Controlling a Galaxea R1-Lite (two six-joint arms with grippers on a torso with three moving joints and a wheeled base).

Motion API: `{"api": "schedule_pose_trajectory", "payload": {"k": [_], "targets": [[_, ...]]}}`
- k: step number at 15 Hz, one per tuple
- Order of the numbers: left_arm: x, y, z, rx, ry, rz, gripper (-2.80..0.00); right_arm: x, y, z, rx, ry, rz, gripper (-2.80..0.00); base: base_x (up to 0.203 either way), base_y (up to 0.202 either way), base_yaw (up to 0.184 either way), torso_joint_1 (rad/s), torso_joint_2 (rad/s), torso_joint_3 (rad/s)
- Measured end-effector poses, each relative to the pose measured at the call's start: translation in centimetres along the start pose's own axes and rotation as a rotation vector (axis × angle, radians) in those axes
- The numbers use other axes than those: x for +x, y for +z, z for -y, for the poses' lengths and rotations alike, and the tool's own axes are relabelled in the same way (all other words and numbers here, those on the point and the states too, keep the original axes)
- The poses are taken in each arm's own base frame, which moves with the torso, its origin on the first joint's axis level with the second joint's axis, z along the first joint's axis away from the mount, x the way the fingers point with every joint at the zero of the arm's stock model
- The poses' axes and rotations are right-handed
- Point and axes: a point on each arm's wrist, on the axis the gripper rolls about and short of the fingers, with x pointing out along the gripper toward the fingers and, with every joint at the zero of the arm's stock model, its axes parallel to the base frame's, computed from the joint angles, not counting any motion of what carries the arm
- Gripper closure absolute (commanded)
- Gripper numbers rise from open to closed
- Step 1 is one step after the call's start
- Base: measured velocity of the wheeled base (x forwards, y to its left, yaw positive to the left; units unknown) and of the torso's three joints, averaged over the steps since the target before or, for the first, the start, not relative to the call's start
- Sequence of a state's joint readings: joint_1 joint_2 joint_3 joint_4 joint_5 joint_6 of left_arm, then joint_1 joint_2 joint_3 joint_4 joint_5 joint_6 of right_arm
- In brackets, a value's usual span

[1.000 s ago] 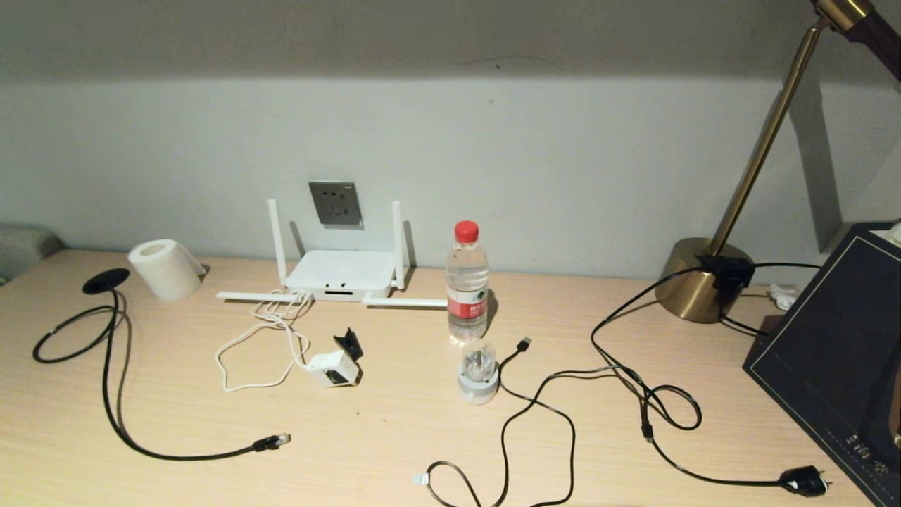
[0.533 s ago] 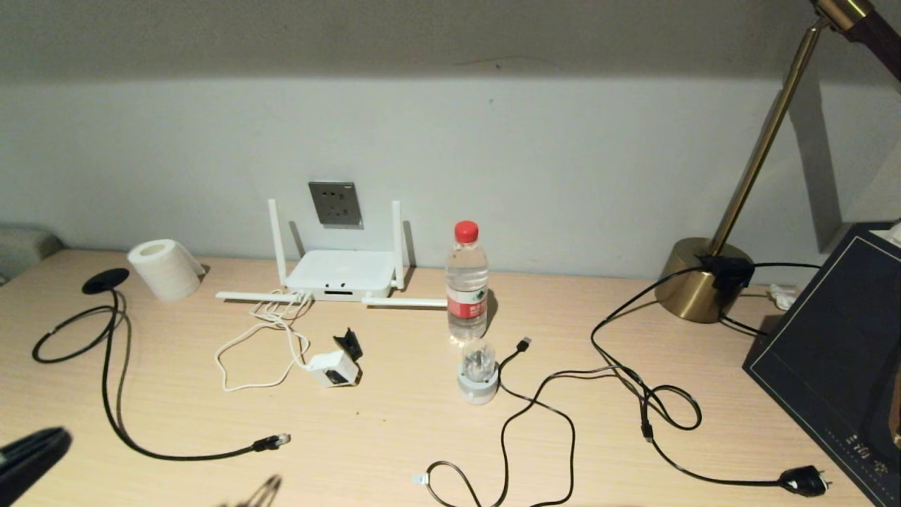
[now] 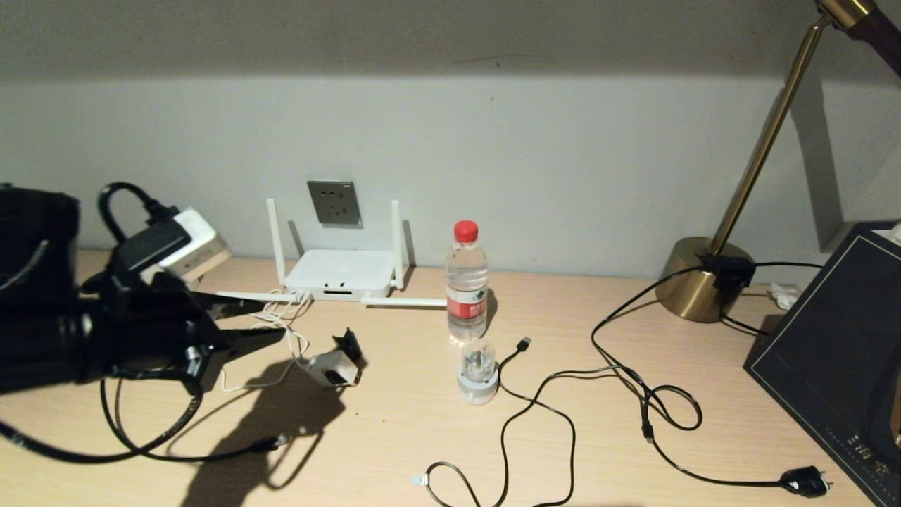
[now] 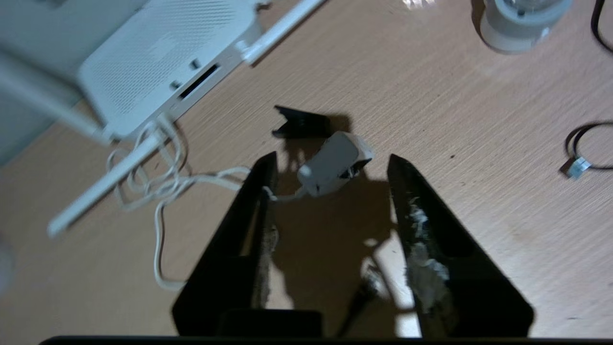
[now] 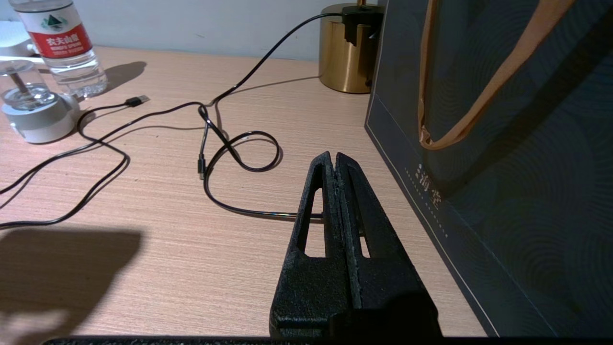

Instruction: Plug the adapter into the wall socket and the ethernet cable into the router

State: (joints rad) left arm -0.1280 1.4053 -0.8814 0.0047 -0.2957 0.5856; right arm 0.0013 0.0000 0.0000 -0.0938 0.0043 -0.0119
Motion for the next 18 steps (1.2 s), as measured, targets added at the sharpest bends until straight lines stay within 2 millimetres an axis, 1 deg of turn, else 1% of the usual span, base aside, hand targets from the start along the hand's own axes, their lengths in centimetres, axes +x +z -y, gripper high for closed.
{"api": "schedule_pose_trajectory", "payload": {"k": [2,3,4,6,9,11,13,15,18], "targets": [[3.7,0.1,-1.7,0.13,-0.109,-0.001,-2.8,0.0,0.0,0.0,0.0,0.0,0.0,0.0,0.0,0.0,0.0,0.0,0.0,0.0],[5.3,0.3,-2.8,0.209,-0.131,0.011,-2.8,0.0,0.0,0.0,0.0,0.0,0.001,0.0,0.0,0.0,0.0,0.0,0.0,0.0],[6.7,0.6,-3.9,0.287,-0.143,0.015,-2.8,0.0,0.0,0.0,0.0,0.0,0.0,0.0,0.0,0.0,0.0,0.0,0.0,0.0],[8.4,1.0,-5.3,0.405,-0.19,-0.006,-2.8,0.0,0.0,0.0,0.0,0.0,0.0,0.0,0.0,0.0,0.0,0.0,0.0,0.0],[9.8,1.9,-6.3,0.528,-0.282,-0.048,-2.8,0.0,0.0,0.0,0.0,0.0,0.0,0.0,0.0,0.0,0.0,0.0,0.0,0.0],[10.6,1.7,-6.9,0.629,-0.347,-0.074,-2.8,0.0,0.0,0.0,0.0,0.0,0.001,0.0,0.0,0.0,0.0,0.0,0.0,0.0],[10.8,1.4,-6.9,0.701,-0.432,-0.113,-2.8,0.0,0.0,0.0,0.0,0.0,0.0,0.0,0.0,0.0,0.0,0.0,0.0,0.0],[11.2,0.9,-6.6,0.711,-0.499,-0.149,-2.8,0.0,0.0,0.0,0.0,0.0,0.0,0.0,0.0,0.0,0.0,0.0,0.0,0.0],[12.2,0.8,-6.0,0.702,-0.54,-0.158,-2.8,0.0,0.0,0.0,0.0,0.0,0.0,0.0,0.0,0.0,0.0,0.0,0.0,0.0]]}}
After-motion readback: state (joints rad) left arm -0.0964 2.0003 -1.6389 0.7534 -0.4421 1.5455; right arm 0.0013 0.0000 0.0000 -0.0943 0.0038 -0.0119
